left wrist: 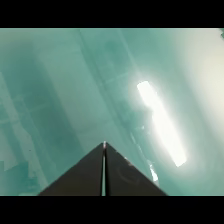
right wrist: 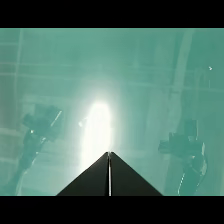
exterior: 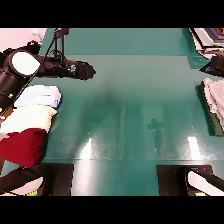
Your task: Fold the shirts.
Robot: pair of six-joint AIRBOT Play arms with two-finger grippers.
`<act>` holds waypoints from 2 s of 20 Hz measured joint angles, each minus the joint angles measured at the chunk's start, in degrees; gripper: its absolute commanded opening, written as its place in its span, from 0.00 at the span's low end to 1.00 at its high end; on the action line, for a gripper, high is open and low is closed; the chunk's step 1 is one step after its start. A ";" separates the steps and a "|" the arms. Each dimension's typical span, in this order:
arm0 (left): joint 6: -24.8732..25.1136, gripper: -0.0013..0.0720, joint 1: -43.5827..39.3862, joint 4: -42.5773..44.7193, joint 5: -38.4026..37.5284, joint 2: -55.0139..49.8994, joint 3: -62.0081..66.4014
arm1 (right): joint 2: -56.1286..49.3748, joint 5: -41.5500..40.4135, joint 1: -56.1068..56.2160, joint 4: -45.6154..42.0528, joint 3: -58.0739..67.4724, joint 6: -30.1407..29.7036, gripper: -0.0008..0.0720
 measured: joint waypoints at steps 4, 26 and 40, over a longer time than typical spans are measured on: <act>0.00 0.06 0.00 0.00 0.00 0.00 0.00 | -0.02 -0.07 0.22 0.04 0.00 0.00 0.04; -5.09 0.84 16.83 28.92 -8.57 -0.68 -9.31 | -0.02 0.00 0.26 0.07 0.00 0.02 0.04; -10.01 0.05 23.69 33.14 -4.13 -4.81 -14.32 | -0.02 0.22 0.26 0.11 0.00 0.04 0.04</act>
